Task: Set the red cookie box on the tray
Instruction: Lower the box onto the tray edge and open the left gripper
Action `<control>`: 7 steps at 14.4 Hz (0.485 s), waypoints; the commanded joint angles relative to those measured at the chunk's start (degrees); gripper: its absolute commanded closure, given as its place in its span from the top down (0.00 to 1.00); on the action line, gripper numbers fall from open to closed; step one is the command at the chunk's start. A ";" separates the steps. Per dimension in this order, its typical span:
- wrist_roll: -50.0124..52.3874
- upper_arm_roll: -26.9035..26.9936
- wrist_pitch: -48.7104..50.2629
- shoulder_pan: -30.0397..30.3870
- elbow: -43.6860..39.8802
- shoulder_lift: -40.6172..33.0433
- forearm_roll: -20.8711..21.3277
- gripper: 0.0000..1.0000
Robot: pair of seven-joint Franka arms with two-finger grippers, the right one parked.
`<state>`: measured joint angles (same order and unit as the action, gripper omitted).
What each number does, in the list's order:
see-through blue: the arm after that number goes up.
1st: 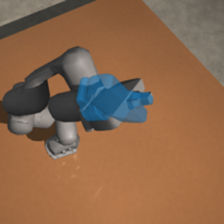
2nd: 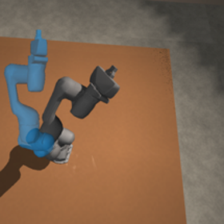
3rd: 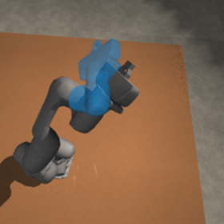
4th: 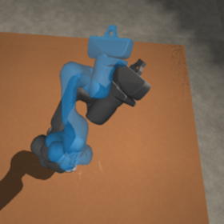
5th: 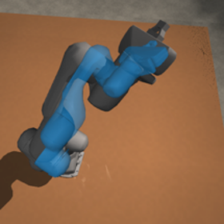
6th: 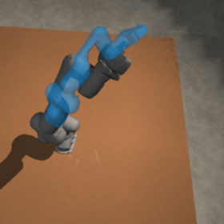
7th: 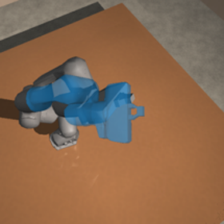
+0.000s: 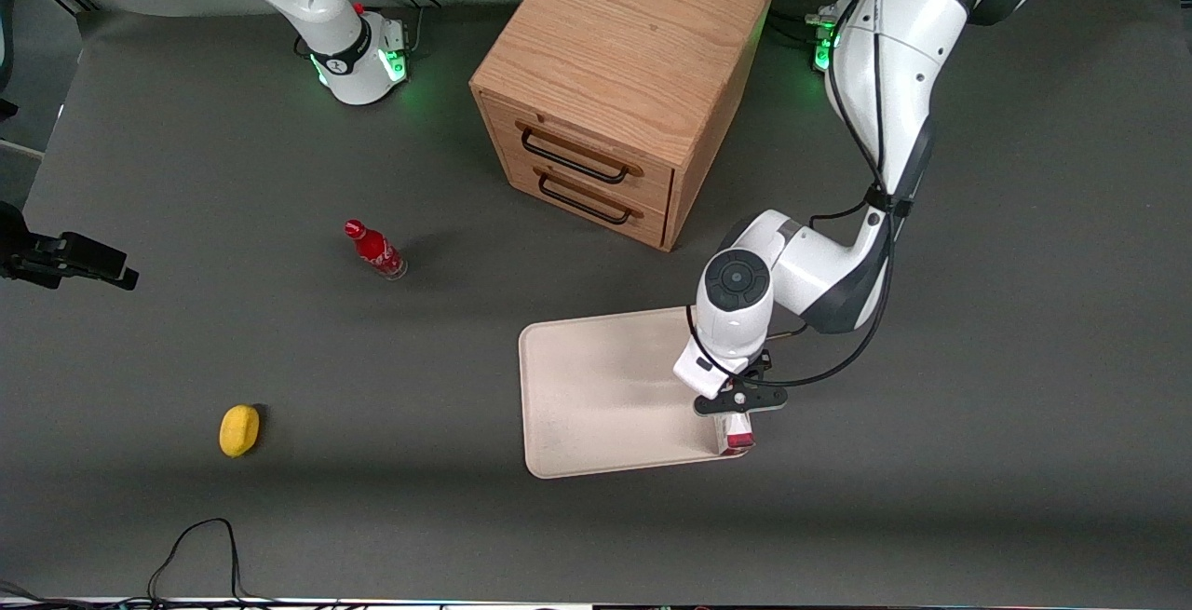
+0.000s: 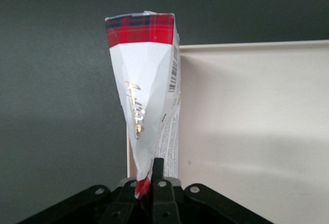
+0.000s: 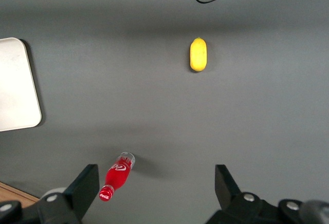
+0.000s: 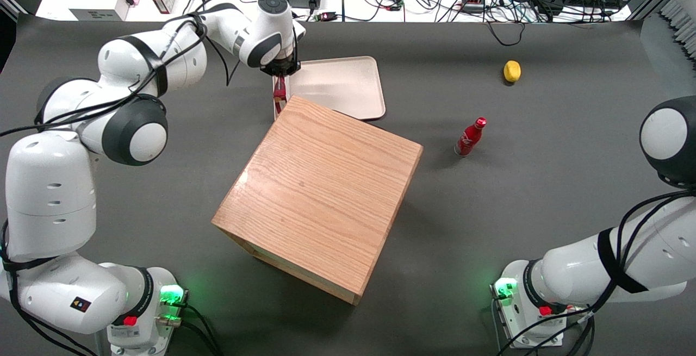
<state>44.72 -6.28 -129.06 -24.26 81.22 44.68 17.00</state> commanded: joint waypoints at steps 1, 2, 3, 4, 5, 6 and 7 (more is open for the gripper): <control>1.51 -0.14 -0.57 0.00 0.87 -1.00 1.28 0.00; 1.51 -0.31 -0.57 0.00 0.87 -1.00 1.19 0.00; 1.51 -0.40 -0.66 0.00 0.87 -1.00 1.19 0.00; 1.51 -0.32 -0.75 0.00 0.87 -0.91 1.28 0.69; 1.51 -0.40 -0.75 0.00 0.87 -0.91 1.37 1.00; 1.51 -0.40 -0.75 0.17 0.87 -1.34 1.28 1.00; 0.90 -0.40 -0.14 0.61 0.96 -2.31 1.11 1.00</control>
<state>44.78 -6.44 -129.30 -24.23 81.08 44.75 17.07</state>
